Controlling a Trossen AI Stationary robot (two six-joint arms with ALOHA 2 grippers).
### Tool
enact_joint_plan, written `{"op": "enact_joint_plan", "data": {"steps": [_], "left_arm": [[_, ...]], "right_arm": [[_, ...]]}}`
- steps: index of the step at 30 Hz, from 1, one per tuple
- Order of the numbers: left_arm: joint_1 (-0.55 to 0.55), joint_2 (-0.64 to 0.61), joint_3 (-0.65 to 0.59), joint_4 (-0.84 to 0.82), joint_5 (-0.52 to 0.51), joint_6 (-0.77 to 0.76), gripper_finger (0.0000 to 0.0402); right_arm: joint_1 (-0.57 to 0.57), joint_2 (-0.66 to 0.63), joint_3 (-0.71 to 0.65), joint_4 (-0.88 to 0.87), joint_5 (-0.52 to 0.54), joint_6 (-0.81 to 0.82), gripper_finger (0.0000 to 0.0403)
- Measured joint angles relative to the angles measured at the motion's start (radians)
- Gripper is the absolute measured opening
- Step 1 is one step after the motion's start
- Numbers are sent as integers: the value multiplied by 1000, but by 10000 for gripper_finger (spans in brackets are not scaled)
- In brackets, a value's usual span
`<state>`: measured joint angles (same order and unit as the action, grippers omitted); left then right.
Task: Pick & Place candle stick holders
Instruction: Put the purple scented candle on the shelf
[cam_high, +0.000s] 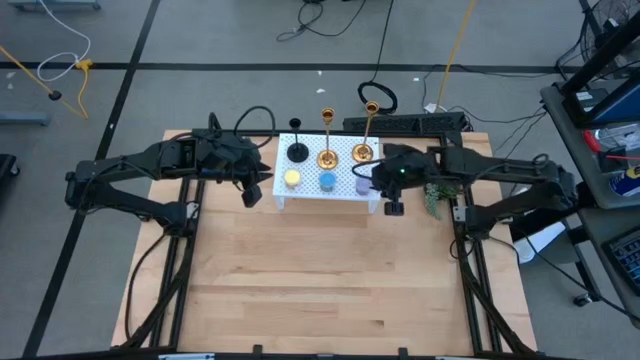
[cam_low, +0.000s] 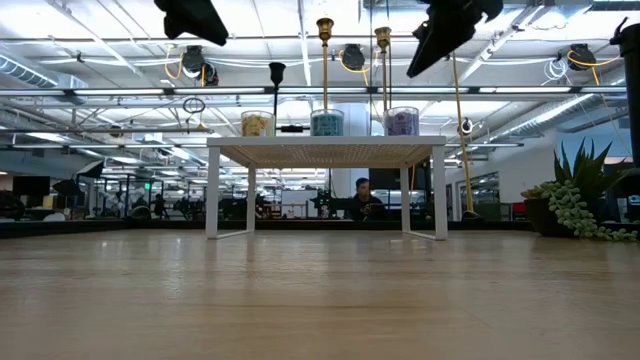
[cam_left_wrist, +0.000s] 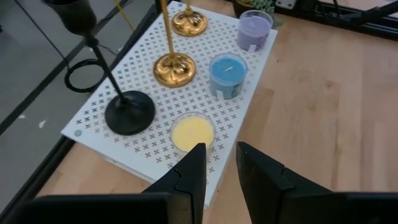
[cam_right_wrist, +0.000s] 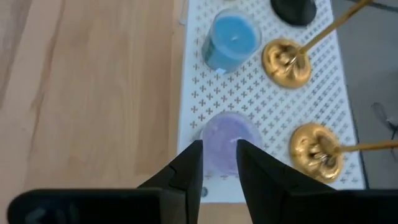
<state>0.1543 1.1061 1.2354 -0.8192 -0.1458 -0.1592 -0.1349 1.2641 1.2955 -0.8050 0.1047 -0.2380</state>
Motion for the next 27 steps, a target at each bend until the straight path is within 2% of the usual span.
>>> {"op": "enact_joint_plan", "data": {"steps": [4,9,13,17,22,27], "left_arm": [[0,0,0,0,26,4,95],[0,0,0,-3,50,3,95],[0,0,0,-29,60,3,95],[0,0,0,-44,59,3,95],[0,0,0,-48,59,5,95],[0,0,0,-48,59,4,95]], "right_arm": [[-1,-16,-110,86,2,45,97],[-2,-32,-262,266,6,23,97],[0,-52,-301,320,59,-5,97],[-2,-85,-303,366,55,-62,97],[-2,-140,-302,363,49,-96,97],[-2,-193,-303,238,51,29,97]]}}
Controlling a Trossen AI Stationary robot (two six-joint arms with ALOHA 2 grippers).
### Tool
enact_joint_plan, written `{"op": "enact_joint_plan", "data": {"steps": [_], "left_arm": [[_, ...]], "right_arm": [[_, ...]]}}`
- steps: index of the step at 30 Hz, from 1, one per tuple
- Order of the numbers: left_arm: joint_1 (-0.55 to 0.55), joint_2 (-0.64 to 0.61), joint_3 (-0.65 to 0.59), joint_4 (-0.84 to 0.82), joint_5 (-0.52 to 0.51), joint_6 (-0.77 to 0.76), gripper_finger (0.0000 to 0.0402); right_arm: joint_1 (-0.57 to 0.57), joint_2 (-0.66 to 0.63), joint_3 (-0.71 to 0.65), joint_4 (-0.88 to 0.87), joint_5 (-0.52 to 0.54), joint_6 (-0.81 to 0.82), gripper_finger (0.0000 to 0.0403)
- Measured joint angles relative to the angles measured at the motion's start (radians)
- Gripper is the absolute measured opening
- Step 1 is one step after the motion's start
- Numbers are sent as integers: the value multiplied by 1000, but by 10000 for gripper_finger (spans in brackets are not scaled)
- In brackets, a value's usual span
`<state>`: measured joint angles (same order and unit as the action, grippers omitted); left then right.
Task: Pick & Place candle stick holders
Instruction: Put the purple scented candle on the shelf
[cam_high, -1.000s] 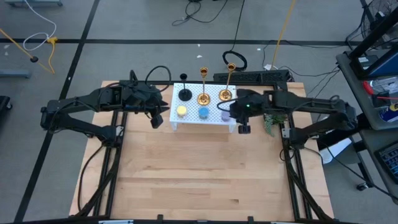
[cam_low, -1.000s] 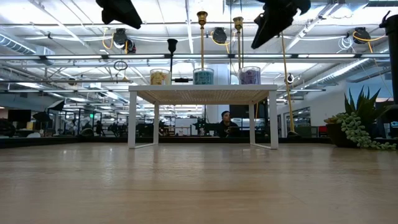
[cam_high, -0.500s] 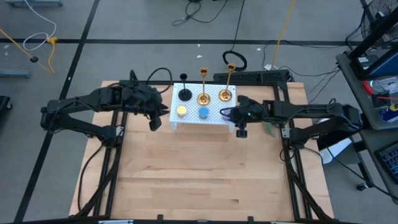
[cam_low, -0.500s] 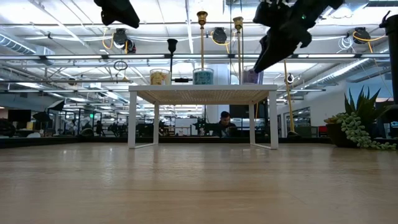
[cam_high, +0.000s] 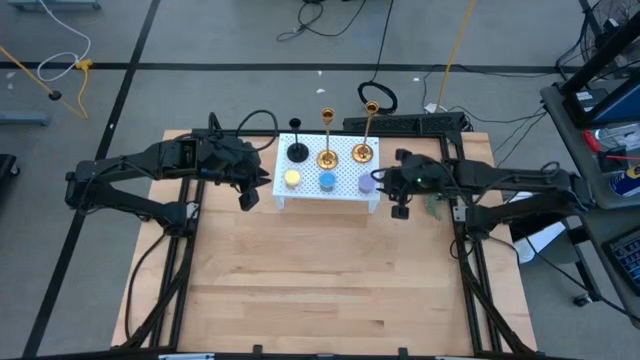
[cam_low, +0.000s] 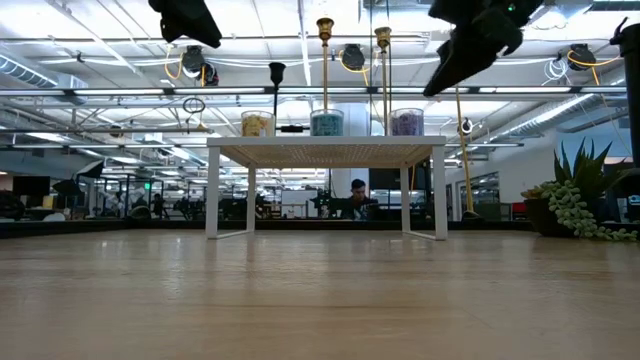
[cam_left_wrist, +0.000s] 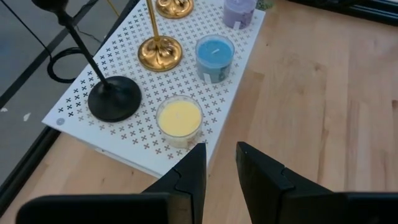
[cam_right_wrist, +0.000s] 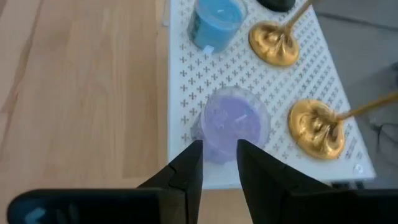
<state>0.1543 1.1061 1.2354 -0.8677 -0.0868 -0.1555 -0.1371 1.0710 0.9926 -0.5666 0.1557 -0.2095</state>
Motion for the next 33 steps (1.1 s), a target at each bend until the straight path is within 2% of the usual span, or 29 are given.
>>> {"op": "enact_joint_plan", "data": {"steps": [13,23,25,27,33], "left_arm": [[0,0,0,0,0,0,95],[0,0,0,0,0,-2,95],[0,0,0,0,0,-2,95],[0,0,0,0,0,-2,95],[0,0,0,0,0,-3,95]], "right_arm": [[-7,-32,-159,146,28,10,97],[-82,-31,-166,181,24,11,97],[-92,-30,-166,187,-3,10,97],[-99,-26,-166,208,-31,6,97],[-100,-16,-166,233,-26,-38,97]]}}
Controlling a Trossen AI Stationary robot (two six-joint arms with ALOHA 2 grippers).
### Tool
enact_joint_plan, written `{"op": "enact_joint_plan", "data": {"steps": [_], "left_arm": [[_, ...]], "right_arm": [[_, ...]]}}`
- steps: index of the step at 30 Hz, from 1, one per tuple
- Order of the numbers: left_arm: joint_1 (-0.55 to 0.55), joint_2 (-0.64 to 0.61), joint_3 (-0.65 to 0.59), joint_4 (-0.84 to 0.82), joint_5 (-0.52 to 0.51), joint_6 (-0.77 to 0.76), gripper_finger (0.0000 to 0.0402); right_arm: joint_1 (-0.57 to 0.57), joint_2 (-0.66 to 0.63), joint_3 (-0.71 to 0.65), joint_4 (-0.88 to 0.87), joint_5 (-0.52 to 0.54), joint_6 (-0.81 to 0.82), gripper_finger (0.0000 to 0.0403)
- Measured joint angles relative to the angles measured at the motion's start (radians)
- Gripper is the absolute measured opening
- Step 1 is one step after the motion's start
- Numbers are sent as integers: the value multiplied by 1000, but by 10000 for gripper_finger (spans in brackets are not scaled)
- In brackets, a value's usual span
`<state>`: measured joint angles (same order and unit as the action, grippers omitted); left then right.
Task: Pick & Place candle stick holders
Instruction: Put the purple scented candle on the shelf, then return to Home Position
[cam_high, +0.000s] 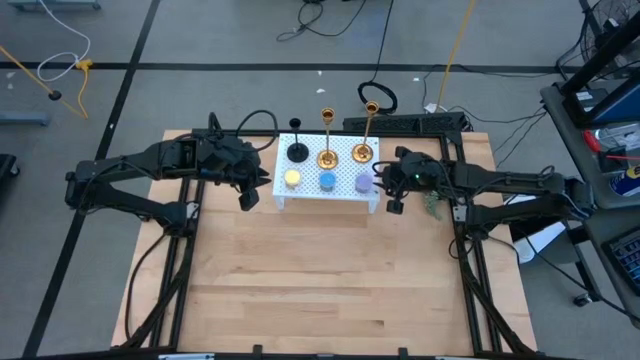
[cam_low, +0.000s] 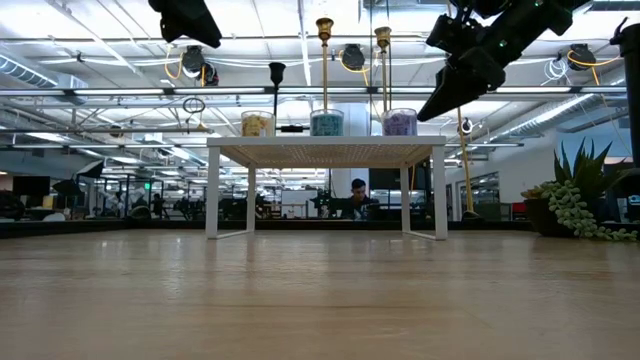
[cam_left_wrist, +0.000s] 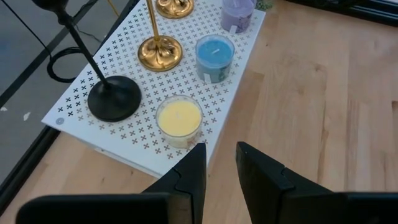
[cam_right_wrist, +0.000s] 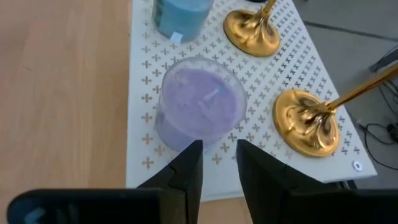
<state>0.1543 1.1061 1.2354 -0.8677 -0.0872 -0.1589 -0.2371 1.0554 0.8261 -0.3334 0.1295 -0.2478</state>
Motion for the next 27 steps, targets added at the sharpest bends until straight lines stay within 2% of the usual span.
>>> {"op": "enact_joint_plan", "data": {"steps": [6,11,19,23,27], "left_arm": [[0,0,0,0,0,-1,95],[0,-12,0,-15,9,20,95],[0,-157,0,-21,-27,58,93],[0,-249,-28,-12,-27,103,71],[0,-351,-134,57,-28,172,23]], "right_arm": [[0,-19,-1,8,5,-35,96],[17,-92,-1,30,5,-51,95],[101,-243,0,9,-3,-33,91],[125,-297,0,-21,-3,-4,61],[135,-331,-5,-43,-26,13,10]]}}
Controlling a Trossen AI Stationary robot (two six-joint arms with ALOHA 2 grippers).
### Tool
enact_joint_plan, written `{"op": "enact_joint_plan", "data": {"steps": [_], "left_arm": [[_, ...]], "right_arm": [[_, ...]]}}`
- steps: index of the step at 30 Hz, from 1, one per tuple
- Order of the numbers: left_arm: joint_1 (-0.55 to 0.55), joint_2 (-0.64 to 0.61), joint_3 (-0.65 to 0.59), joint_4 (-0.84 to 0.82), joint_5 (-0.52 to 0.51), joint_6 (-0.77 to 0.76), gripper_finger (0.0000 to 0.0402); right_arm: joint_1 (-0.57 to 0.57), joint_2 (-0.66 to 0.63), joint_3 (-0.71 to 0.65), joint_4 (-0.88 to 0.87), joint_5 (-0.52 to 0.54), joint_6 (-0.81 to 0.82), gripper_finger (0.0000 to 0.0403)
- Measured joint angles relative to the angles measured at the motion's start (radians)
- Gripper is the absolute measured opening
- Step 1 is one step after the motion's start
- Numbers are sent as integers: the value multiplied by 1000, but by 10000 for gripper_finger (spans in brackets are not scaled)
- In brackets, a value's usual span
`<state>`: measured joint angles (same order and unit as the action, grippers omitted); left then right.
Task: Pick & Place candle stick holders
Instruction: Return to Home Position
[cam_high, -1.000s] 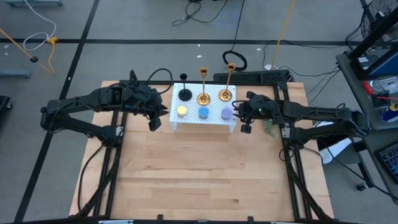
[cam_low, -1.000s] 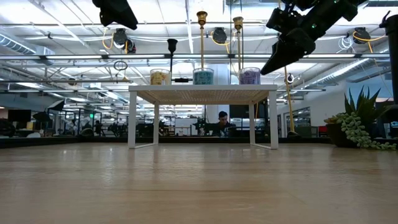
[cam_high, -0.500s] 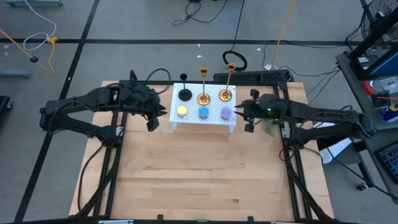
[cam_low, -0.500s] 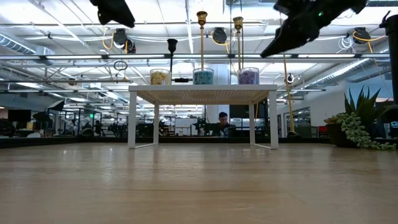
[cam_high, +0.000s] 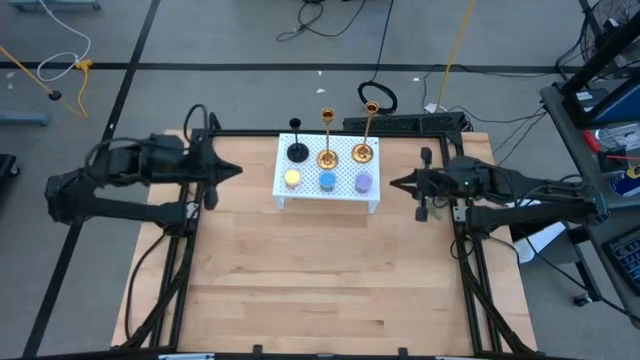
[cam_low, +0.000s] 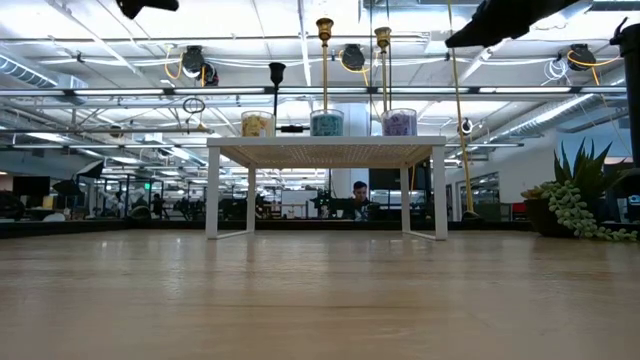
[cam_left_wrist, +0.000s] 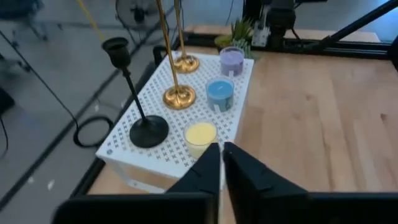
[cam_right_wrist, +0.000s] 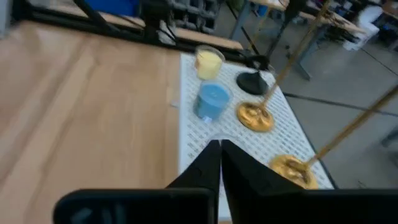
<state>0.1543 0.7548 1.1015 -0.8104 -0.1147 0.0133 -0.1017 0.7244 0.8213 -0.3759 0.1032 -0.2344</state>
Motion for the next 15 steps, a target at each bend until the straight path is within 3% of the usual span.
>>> {"op": "enact_joint_plan", "data": {"steps": [2,7,15], "left_arm": [[0,-54,-78,66,0,11,7],[0,-187,-269,261,0,11,18],[0,-363,-494,428,34,-2,5]], "right_arm": [[0,-15,-24,26,-29,13,7],[-1,-67,-103,81,-30,9,3],[-1,-230,-297,252,-55,73,1]]}}
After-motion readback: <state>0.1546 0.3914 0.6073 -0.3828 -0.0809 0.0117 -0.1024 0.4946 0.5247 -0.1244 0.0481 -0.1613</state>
